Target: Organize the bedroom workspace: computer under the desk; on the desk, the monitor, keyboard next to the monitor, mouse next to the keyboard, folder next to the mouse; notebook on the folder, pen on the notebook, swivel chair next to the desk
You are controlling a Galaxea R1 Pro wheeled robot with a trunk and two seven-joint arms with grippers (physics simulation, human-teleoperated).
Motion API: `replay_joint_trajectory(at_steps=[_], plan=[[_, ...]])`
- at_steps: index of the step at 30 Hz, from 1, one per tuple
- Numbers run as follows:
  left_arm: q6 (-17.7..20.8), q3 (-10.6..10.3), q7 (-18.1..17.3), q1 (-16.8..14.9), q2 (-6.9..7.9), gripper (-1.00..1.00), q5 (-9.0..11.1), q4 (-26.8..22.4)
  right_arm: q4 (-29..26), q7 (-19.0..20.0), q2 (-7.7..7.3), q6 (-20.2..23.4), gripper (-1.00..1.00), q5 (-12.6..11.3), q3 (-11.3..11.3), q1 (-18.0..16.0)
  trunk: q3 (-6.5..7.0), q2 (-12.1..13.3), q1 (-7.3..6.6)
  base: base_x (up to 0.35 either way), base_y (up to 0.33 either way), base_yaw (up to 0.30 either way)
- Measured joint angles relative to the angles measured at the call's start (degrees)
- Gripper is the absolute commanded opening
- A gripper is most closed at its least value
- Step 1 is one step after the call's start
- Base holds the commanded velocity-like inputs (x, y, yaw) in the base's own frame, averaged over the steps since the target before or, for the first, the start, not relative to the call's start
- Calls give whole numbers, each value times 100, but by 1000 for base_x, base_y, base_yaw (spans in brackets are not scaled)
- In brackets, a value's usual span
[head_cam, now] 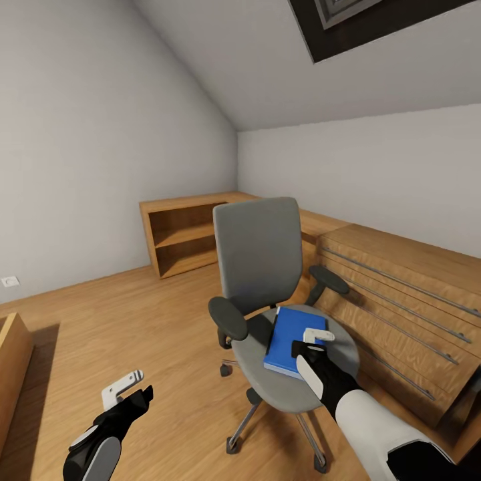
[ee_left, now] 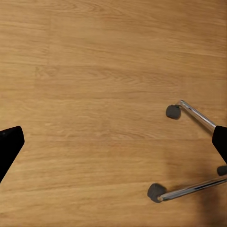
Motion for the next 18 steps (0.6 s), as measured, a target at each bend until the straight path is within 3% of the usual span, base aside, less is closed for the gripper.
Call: replay_joint_trajectory(at_steps=[4,12,18], plan=[[-8,0,-1,1,0,100,0,0,-2,3,-5,-4,-100,-22,0,0,0,0,0,0,0,0],[-9,0,7,5,0,100,0,0,246,8,-8,-8,-100,-26,-2,1,143,320,-175,0,0,0],[-95,0,7,9,0,100,1,-11,-337,-10,-26,59,-100,-50,6,7,250,561,-306,0,0,0]])
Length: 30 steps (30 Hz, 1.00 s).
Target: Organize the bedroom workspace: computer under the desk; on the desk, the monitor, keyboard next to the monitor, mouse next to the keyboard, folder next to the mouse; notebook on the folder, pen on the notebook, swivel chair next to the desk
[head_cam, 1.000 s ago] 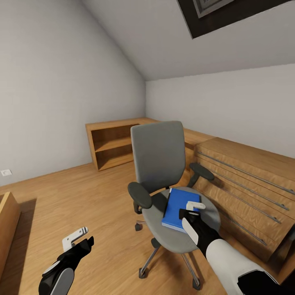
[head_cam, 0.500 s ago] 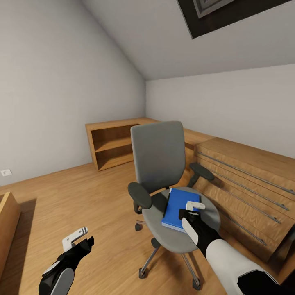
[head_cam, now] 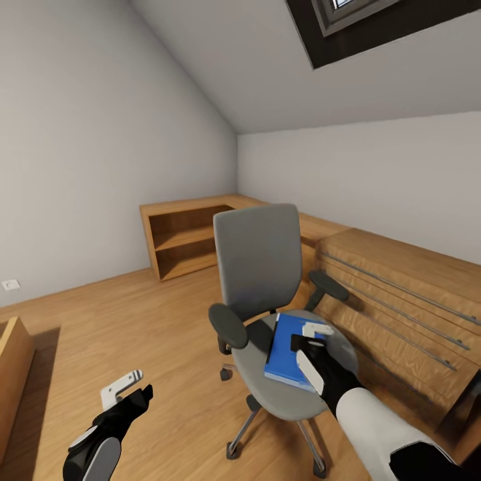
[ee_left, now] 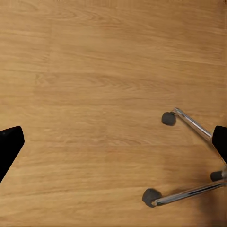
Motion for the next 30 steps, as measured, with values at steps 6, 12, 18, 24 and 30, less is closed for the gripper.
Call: replay_joint_trajectory(at_steps=[6,12,18,24,30], plan=[[-299,-113,3,0,0,100,-2,2,-1435,-29,-170,609,-100,-3,11,169,108,241,-132,0,0,0],[-334,-152,5,1,0,100,-3,2,-3501,-37,-315,1327,-100,0,-222,1096,215,481,-264,0,0,0],[-337,-179,-1,1,-1,100,4,19,-5107,-25,-315,2079,-100,-305,-983,1675,323,722,-396,0,0,0],[-338,-222,5,1,-11,100,10,38,-5668,-109,-343,2151,-100,-1081,-1206,1829,431,963,-525,-91,0,0],[-330,-1207,60,2,-10,100,14,506,-5846,-206,-342,2196,-100,-1207,-1863,1964,544,1204,-659,-121,0,-160]])
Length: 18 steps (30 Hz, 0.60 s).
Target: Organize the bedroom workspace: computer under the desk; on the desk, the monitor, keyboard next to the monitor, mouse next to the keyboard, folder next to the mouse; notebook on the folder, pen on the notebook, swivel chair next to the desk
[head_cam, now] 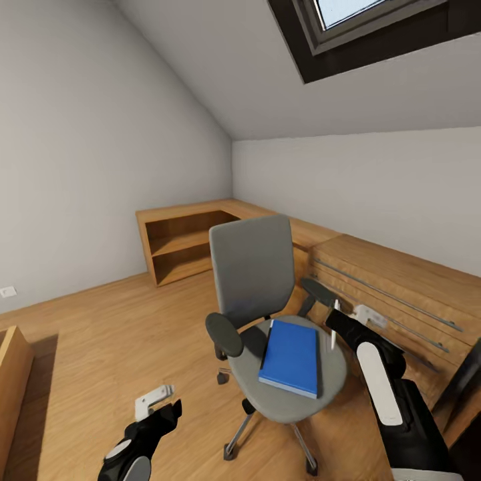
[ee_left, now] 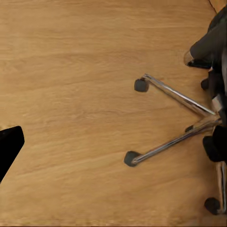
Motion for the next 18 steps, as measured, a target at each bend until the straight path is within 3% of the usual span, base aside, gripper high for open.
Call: replay_joint_trajectory(at_steps=[2,6,7,8,9,10,12,13,14,17,18], plan=[[1,-170,5,0,0,100,-4,125,-21,0,2,20,-100,-4,-153,1,39,80,-44,-9,0,-223],[10,-306,-3,0,-4,100,1,333,-76,1,3,158,-100,-12,-451,2,114,241,-132,-4,0,-95],[14,-420,-25,2,-8,100,10,758,-173,5,11,451,-100,-79,-904,1,131,281,-154,0,0,-11],[6,-494,-29,1,-9,100,7,1043,-202,8,10,608,-100,-215,-1116,2,149,321,-176,0,0,-9],[1,-519,-30,0,-9,100,1,1146,-209,10,9,658,-100,-266,-1169,2,168,361,-198,0,0,-2],[-55,-593,-44,1,-9,100,-6,1910,-227,24,-2,838,-100,-428,-1332,2,185,401,-220,0,0,-2],[-322,-602,-51,-1,-12,100,-17,2483,-230,24,-5,864,-100,-463,-1369,2,222,481,-264,0,0,-83],[-1094,-611,-75,1,-7,100,-9,2936,-233,33,-90,894,-100,-469,-1515,1,244,521,-286,0,0,-185],[-1215,-619,-79,-4,-8,100,-13,3033,-228,63,-195,895,-100,-491,-1563,1,268,561,-308,0,0,-207],[-1359,-684,-80,-1,-5,100,-16,3151,-171,527,-844,897,-100,-655,-1612,1,340,682,-374,0,0,-222],[-1368,-690,-80,-1,-2,100,-16,3158,-157,623,-949,897,-100,-706,-1616,1,364,722,-396,0,0,-232]])
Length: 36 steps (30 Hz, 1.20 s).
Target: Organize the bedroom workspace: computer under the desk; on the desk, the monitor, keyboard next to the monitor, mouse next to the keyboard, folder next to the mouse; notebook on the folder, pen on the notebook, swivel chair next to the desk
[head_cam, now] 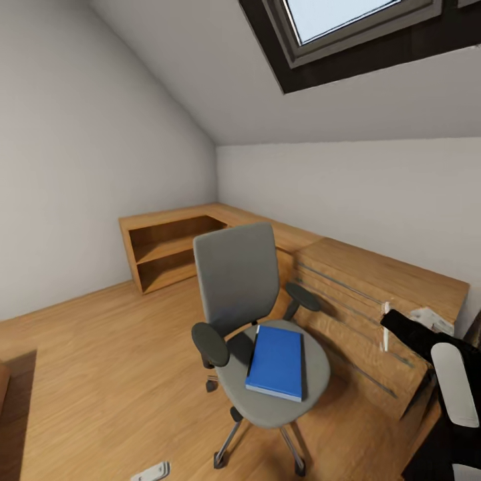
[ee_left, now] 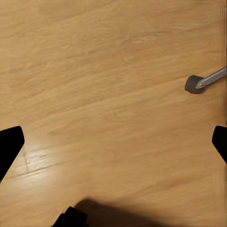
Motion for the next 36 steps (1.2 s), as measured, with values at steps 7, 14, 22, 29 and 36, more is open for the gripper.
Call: replay_joint_trajectory(at_steps=[7,14,22,29,36], plan=[[-46,-74,6,0,10,100,1,43,100,488,-759,114,-100,-257,-37,1,61,42,-23,0,0,-238],[-81,-306,11,0,14,100,-11,247,117,504,-821,106,-100,-257,-174,0,103,42,-23,32,-76,-240],[-1105,-200,38,1,79,100,-15,276,124,494,-798,79,-100,-247,-478,-1,130,41,-24,152,-256,-118],[-1482,309,26,2,251,100,-19,265,114,423,-818,64,-100,-204,-589,-1,130,41,-23,107,-269,-2],[-1507,353,38,1,260,100,-13,232,683,-43,-796,-149,-100,1364,-418,-17,130,42,-22,9,-46,0]])
